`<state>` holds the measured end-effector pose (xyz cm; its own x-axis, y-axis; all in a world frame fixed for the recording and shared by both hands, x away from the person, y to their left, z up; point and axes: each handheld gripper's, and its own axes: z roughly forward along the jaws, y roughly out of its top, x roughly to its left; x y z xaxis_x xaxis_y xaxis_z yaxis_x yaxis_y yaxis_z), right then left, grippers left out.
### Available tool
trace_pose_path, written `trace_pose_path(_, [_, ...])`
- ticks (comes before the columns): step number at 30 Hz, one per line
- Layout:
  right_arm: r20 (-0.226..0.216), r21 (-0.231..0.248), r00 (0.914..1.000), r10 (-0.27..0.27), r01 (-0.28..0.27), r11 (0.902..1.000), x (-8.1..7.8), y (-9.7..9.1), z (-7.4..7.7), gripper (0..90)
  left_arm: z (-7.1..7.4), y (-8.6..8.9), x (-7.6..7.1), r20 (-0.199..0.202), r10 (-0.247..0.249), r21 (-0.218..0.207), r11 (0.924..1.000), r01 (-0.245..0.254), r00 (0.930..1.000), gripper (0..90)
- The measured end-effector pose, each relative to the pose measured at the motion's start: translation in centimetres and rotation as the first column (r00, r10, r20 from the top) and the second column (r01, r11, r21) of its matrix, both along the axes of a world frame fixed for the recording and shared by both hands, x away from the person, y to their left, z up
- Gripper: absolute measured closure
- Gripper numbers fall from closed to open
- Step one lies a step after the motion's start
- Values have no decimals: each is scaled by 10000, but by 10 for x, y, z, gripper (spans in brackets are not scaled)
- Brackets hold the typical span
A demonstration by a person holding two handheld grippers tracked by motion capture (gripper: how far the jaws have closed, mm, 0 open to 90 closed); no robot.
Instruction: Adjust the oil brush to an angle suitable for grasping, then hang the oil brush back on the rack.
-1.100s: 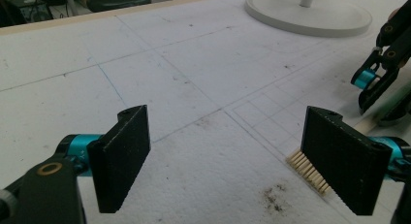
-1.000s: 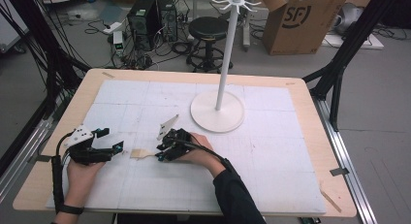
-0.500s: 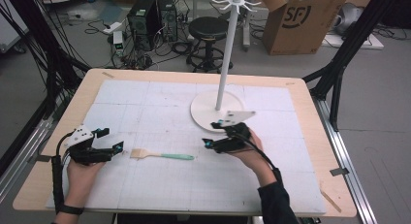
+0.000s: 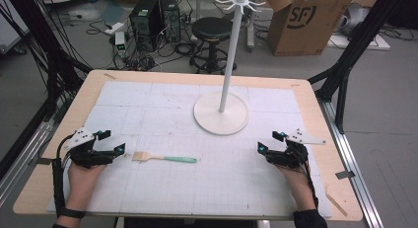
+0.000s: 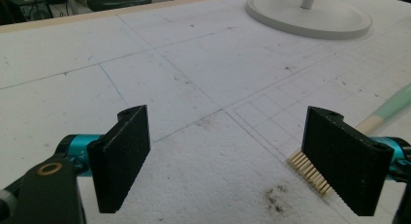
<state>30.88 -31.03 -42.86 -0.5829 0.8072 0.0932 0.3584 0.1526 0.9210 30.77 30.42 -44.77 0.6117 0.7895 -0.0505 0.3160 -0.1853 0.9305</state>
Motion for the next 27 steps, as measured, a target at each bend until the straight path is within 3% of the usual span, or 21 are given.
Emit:
trace_pose_path(4, [-140, 186, 9974, -713, 716, 9973, 0, -12, -9, 191, 0, -1, 0, 23, -27, 67, 10000, 26, 10000, 183])
trace_pose_path(8, [-111, 101, 9946, -1031, 1032, 9946, -2, -16, -13, 190, 0, -1, 0, 12, -16, 66, 10000, 16, 10000, 183])
trace_pose_path(18, [-117, -20, 9921, -1250, 1249, 9922, -3, -17, -17, 182, 0, -1, 0, 22, -8, 40, 10000, 8, 10000, 181])
trace_pose_path(27, [-322, 242, 9898, -1386, 1394, 9899, -1, -20, -18, 182, 0, 0, 0, 18, -67, -77, 9999, 67, 10000, 176])
